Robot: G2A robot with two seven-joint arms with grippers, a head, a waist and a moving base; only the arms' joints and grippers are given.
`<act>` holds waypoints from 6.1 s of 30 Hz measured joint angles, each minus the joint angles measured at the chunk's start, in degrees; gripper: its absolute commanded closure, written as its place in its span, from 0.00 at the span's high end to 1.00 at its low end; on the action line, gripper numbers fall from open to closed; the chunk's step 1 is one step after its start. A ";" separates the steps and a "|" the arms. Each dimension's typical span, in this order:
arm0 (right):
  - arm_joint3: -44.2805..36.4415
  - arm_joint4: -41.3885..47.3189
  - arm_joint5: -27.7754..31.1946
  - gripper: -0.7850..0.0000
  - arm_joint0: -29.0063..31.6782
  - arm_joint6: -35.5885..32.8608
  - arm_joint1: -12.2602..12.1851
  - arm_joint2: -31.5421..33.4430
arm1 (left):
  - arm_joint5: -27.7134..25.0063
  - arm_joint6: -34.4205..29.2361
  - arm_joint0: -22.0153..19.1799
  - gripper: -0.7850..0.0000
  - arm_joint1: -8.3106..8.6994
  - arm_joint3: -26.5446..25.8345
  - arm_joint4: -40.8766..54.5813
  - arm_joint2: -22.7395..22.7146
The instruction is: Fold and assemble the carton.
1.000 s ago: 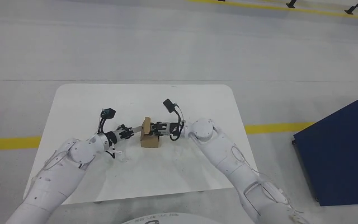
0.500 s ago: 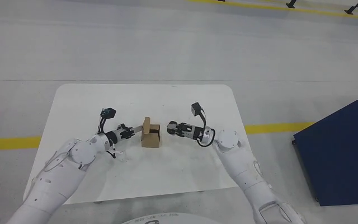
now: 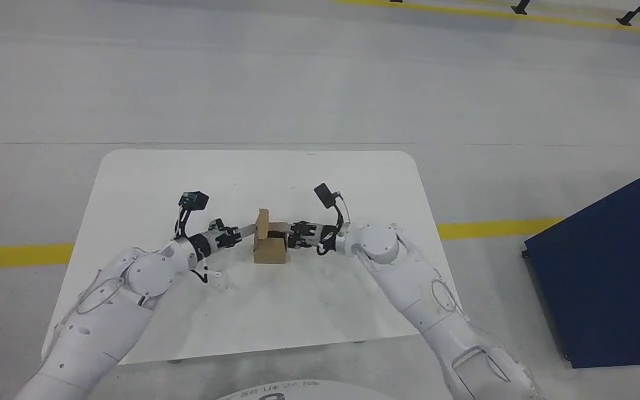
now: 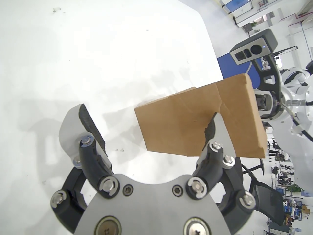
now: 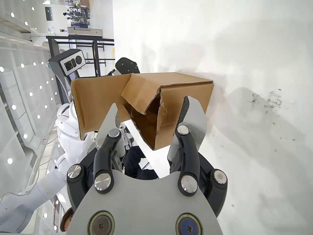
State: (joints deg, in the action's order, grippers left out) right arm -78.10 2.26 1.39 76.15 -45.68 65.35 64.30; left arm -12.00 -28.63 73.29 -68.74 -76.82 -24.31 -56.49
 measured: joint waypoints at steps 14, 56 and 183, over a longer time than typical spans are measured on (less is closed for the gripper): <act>5.54 1.54 7.89 0.42 -1.59 -0.24 0.59 -2.11 | -0.71 -0.13 -0.11 1.00 -0.23 1.35 0.11 0.41; 8.81 2.97 12.96 0.56 -2.78 -0.33 0.76 -2.92 | -0.12 -1.06 -2.67 1.00 -1.40 4.66 0.14 2.03; 11.72 7.27 17.37 0.40 -4.04 -3.10 0.70 -3.36 | -7.06 1.12 -4.31 1.00 -3.43 10.96 3.38 2.63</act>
State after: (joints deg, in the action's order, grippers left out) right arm -66.38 9.53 18.76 72.11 -48.78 66.05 60.95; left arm -19.06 -27.51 68.99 -72.17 -65.86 -20.93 -53.86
